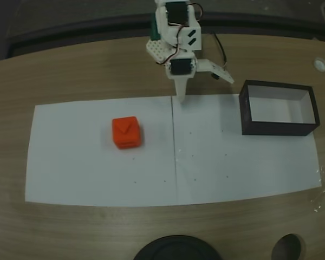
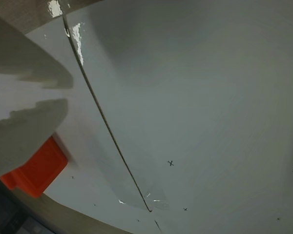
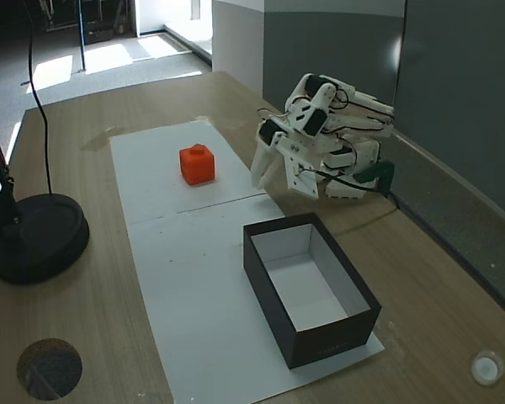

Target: Grab a orange square and put it in the box.

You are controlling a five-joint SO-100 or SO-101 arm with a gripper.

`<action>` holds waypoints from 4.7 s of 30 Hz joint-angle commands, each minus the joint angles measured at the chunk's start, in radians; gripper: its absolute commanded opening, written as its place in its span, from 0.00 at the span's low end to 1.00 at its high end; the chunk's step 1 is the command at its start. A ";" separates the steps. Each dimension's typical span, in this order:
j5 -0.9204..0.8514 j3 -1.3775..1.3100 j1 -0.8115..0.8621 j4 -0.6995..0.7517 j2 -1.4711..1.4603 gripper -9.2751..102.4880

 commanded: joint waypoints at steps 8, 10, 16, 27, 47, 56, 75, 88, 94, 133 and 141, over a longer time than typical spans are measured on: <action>0.008 -0.057 0.003 0.011 0.023 0.08; 0.008 -0.057 0.002 0.011 0.023 0.08; 0.005 -0.057 -0.002 0.011 0.023 0.08; 0.000 -0.049 0.009 -0.057 0.023 0.18; -0.058 -0.308 0.100 -0.074 0.023 0.39; -0.115 -0.430 0.224 -0.115 -0.106 0.39; -0.114 -1.170 0.463 0.058 -1.486 0.39; -0.114 -1.209 0.488 -0.015 -1.744 0.39; -0.114 -1.210 0.488 -0.055 -1.810 0.39; -0.138 -1.919 -0.699 0.382 -1.443 0.13; -0.138 -1.664 -0.830 0.301 -1.443 0.13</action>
